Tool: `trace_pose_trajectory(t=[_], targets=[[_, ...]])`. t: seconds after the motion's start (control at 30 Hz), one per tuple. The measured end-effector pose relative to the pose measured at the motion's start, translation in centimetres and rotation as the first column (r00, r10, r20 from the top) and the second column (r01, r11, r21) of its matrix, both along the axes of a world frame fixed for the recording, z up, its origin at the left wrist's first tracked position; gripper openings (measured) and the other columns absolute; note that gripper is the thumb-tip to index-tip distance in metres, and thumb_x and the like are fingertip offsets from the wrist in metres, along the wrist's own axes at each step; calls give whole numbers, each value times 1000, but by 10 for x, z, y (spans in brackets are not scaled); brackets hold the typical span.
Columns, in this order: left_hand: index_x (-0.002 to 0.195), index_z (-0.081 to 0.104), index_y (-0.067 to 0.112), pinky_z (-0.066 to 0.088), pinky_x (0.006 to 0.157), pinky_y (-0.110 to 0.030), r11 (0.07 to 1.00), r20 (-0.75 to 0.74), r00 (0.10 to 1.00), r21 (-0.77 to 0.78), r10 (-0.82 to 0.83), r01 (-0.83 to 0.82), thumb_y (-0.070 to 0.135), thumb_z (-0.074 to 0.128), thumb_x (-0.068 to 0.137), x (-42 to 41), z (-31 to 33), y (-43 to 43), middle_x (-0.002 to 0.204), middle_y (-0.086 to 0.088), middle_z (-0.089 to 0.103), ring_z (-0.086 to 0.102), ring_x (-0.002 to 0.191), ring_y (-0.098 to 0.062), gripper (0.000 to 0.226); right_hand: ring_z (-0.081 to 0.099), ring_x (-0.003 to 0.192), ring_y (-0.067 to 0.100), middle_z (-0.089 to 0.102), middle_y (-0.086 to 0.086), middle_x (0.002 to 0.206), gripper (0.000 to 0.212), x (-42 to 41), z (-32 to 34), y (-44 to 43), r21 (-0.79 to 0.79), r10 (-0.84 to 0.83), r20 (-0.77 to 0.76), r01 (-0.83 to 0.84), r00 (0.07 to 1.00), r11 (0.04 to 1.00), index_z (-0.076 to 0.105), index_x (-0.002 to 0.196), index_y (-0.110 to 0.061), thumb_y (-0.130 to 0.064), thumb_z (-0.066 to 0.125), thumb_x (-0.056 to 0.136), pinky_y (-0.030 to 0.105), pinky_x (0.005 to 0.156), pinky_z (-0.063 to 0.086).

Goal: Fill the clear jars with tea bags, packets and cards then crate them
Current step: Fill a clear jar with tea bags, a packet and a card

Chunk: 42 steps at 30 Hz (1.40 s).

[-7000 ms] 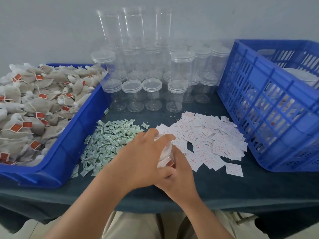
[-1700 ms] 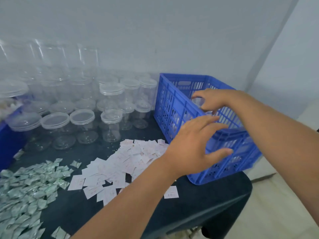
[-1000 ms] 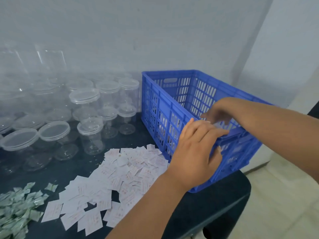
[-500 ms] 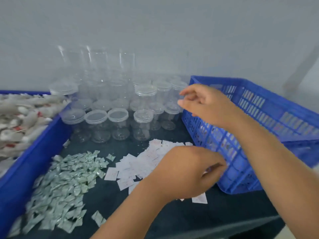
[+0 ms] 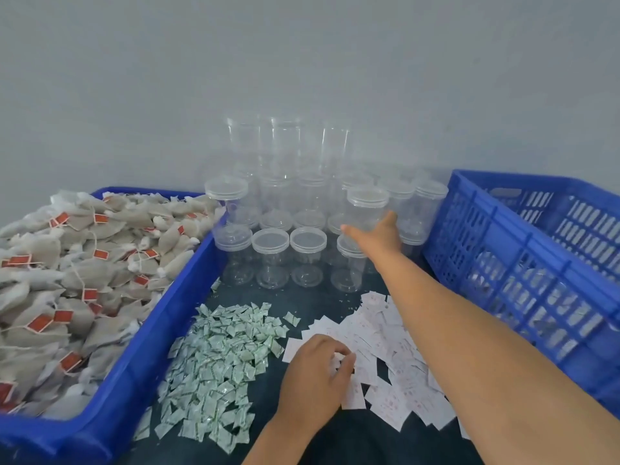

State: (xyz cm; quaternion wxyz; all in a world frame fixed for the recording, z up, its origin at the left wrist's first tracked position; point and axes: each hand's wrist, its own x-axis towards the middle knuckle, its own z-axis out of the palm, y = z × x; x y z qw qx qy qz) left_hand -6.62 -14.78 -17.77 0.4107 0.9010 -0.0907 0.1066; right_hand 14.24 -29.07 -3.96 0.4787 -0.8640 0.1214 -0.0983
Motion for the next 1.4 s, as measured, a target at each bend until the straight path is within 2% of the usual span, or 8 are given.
trace_pose_trajectory(t=[0.3,0.5,0.63,0.77,0.93,1.07,1.2,1.4], targets=[[96,64,46,46,77,-11,958,-85,992,-266,89,-109,51,50,102,11,-12,6,106,30,64,62,97,2,15,59,127,5,54,-13,140,82,-121,-11,6,261,184,383,-297,905,919,46,130,-60,-63,95,64,30,98,53],[85,65,36,52,66,-24,932,-131,990,-350,52,-95,38,66,94,8,-6,8,89,18,70,65,79,-3,9,73,120,22,67,-14,133,74,-246,-119,32,505,125,374,-315,919,803,56,129,-55,-35,95,69,45,95,64],[88,71,34,58,73,-28,875,-157,986,-468,52,-121,30,64,102,5,-2,10,90,13,75,69,82,-7,16,67,126,41,61,14,144,73,-259,-134,30,501,49,364,-240,930,831,55,127,-58,-40,94,68,54,103,59],[92,75,36,56,73,-22,738,-222,968,-634,113,-232,30,57,107,5,5,16,94,7,77,72,88,-12,25,76,113,29,67,-9,137,73,-253,-133,30,516,118,317,-276,941,811,53,125,-59,-38,93,68,55,98,62],[106,75,27,59,89,-40,597,-94,985,-786,141,-161,61,51,98,-9,19,24,111,-2,76,72,107,-24,42,69,118,3,66,-23,135,85,-253,-136,27,300,269,270,-346,925,889,49,135,-61,-51,96,65,26,95,59],[129,68,24,55,102,-45,695,166,981,-695,-97,186,69,56,97,-12,67,38,134,-5,69,66,126,-27,56,67,123,7,67,-18,138,96,-255,-133,30,200,400,304,-468,865,861,49,147,-50,-53,101,66,22,92,58],[127,71,18,53,104,-42,778,81,893,-460,-442,427,64,67,91,-17,107,44,129,-6,72,67,124,-30,58,65,132,22,63,-1,145,107,-259,-134,28,306,433,302,-517,849,799,43,155,-36,-35,105,68,44,102,59],[119,74,38,44,106,-20,919,192,899,59,-393,389,56,85,76,-33,105,34,132,24,65,60,129,-3,48,71,120,22,67,3,128,92,-258,-138,20,261,450,293,-523,844,811,50,147,-17,-30,102,73,31,92,61]])
